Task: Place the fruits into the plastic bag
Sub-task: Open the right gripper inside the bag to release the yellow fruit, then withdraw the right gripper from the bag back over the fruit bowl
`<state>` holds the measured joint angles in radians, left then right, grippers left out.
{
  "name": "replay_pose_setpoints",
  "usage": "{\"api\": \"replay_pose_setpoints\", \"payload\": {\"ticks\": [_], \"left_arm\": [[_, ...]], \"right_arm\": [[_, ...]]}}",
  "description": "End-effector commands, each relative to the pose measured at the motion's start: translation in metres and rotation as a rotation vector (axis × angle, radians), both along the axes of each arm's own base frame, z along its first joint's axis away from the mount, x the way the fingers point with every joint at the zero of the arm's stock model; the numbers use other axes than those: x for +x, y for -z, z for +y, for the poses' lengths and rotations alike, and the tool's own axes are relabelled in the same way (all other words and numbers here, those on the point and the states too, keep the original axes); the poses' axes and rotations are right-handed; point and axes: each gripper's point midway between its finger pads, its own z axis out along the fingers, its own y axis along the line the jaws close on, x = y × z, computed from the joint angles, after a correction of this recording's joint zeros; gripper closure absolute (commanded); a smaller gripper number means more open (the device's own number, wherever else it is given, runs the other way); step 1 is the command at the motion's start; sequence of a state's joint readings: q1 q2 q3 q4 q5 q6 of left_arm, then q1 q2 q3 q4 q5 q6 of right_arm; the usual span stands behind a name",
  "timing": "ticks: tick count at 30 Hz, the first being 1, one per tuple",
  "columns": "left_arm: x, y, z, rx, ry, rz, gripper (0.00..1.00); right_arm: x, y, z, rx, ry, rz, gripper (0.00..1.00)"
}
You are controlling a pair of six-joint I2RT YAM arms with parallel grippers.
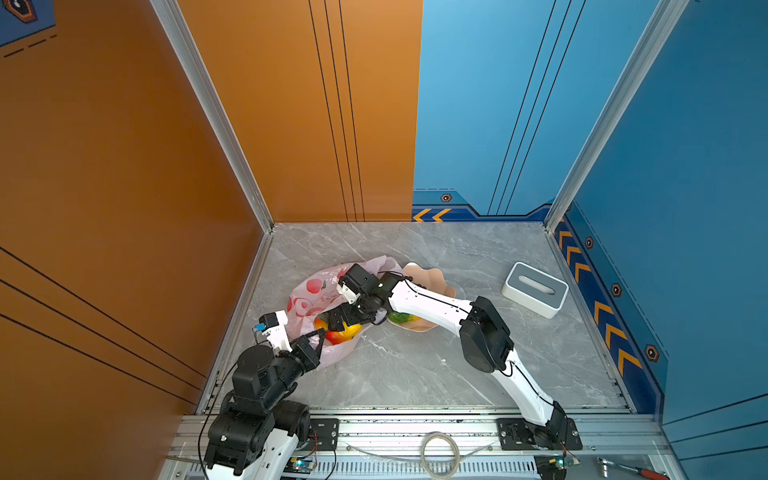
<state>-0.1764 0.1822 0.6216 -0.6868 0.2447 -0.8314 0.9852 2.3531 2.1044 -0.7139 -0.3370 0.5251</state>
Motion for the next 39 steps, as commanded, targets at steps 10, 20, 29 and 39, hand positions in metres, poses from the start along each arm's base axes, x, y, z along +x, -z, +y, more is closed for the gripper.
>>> {"api": "replay_pose_setpoints", "payload": {"ticks": [10, 20, 29, 39], "left_arm": [[0.001, -0.002, -0.003, -0.011, 0.015, -0.019, 1.00], [0.001, 0.000, -0.003, -0.011, 0.017, -0.016, 1.00], [0.000, 0.002, -0.003, -0.013, 0.014, -0.017, 1.00], [0.000, 0.001, -0.002, -0.010, 0.012, -0.016, 1.00]], "right_arm": [[0.002, -0.070, -0.012, 0.000, -0.013, -0.166, 0.00], [-0.012, -0.145, -0.015, 0.129, -0.032, -0.230, 0.00], [-0.028, -0.226, -0.047, 0.236, -0.023, -0.340, 0.00], [-0.025, -0.255, -0.133, 0.233, 0.117, -0.423, 0.00]]}}
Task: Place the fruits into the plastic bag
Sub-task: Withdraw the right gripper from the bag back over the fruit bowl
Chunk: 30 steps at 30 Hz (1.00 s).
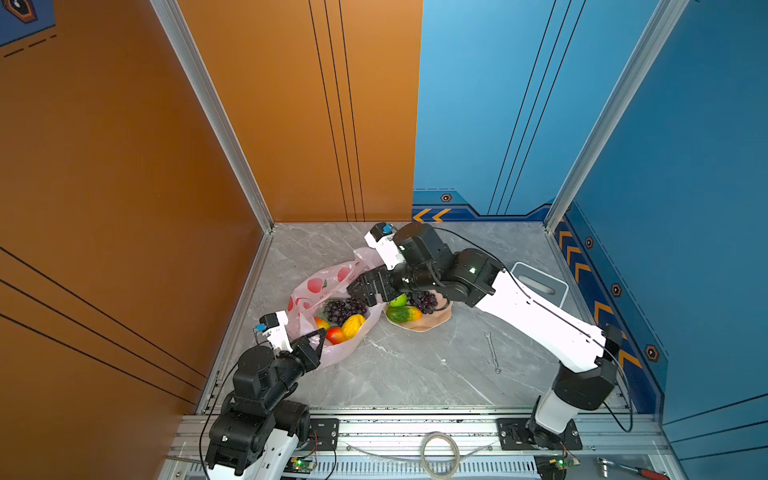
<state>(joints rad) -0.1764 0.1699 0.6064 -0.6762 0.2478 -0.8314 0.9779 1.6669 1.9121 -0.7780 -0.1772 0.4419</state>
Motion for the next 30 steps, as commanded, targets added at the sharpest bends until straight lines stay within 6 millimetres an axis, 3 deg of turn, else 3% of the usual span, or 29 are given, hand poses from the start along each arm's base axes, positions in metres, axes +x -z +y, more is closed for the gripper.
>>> {"api": "replay_pose_setpoints", "payload": {"ticks": [1, 8, 13, 18, 30], "left_arm": [[-0.001, -0.002, -0.002, -0.009, 0.011, -0.012, 1.00], [-0.001, -0.002, -0.002, -0.006, 0.012, -0.007, 1.00], [0.000, -0.002, -0.002, -0.006, 0.011, -0.005, 1.00], [0.000, -0.003, -0.001, -0.006, 0.009, -0.005, 1.00], [-0.002, -0.004, 0.000, 0.002, 0.007, -0.005, 1.00]], "right_arm": [[0.014, 0.004, -0.036, -0.022, 0.099, -0.023, 0.00], [0.041, 0.045, -0.123, -0.066, 0.342, 0.060, 0.00], [0.054, 0.081, -0.163, -0.127, 0.439, 0.116, 0.00], [0.061, 0.113, -0.171, -0.193, 0.451, 0.173, 0.00], [0.089, 0.180, -0.157, -0.341, 0.413, 0.276, 0.00]]}}
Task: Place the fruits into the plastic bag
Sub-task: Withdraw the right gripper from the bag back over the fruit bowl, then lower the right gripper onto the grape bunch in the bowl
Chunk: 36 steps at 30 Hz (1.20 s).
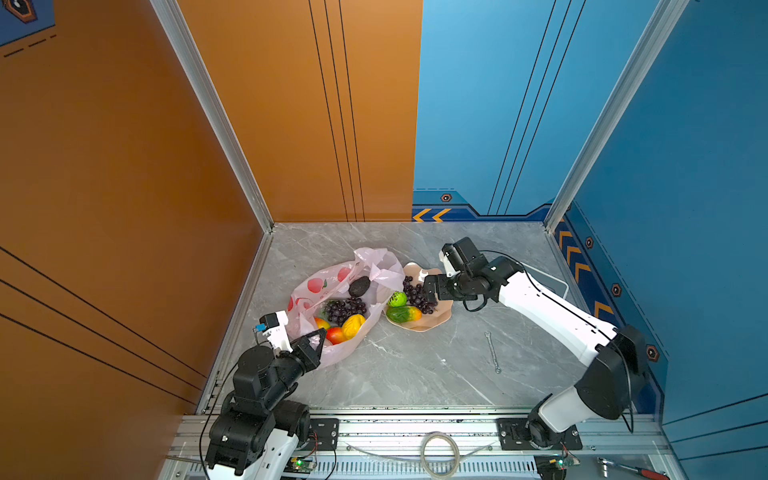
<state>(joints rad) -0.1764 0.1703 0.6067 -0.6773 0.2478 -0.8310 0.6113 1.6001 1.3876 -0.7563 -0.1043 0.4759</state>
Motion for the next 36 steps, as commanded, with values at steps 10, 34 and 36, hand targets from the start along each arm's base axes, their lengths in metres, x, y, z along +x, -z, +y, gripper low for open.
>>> {"api": "replay_pose_setpoints", "payload": {"ticks": [10, 34, 36], "left_arm": [[-0.001, -0.004, 0.000, 0.002, 0.004, -0.005, 1.00], [-0.001, -0.003, -0.001, -0.001, 0.010, 0.000, 1.00], [-0.001, -0.003, -0.001, -0.001, 0.010, -0.001, 1.00]], "right_arm": [[0.035, 0.032, 0.023, -0.043, -0.059, 0.054, 0.04], [0.064, 0.086, 0.023, -0.258, -0.097, 0.116, 0.06], [0.064, 0.096, 0.022, -0.280, -0.101, 0.131, 0.06]]}}
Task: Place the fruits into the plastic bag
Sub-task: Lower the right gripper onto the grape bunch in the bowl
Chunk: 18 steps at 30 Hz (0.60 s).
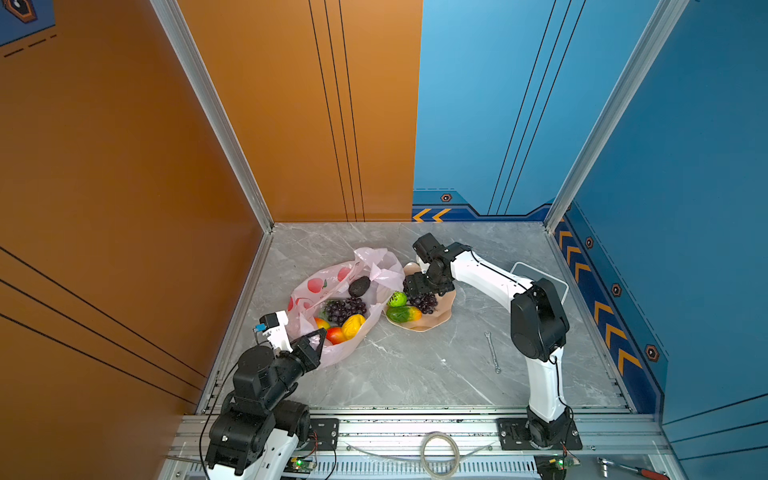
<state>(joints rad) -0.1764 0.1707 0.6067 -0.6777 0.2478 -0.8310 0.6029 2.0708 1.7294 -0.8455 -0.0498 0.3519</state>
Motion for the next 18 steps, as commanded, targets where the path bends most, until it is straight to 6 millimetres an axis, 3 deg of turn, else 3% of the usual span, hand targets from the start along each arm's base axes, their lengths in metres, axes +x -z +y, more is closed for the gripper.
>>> {"api": "replay_pose_setpoints", "payload": {"ticks": [1, 8, 18], "left_arm": [[-0.001, -0.003, -0.001, -0.001, 0.010, -0.001, 1.00], [-0.001, -0.002, -0.001, 0.000, 0.010, 0.000, 1.00], [-0.001, -0.002, -0.001, -0.001, 0.011, 0.000, 1.00]], "right_arm": [[-0.001, 0.012, -0.006, -0.082, -0.026, 0.016, 0.06], [0.000, 0.028, -0.005, -0.118, -0.043, 0.039, 0.05], [0.011, 0.033, -0.004, -0.248, -0.088, -0.001, 0.06]]}}
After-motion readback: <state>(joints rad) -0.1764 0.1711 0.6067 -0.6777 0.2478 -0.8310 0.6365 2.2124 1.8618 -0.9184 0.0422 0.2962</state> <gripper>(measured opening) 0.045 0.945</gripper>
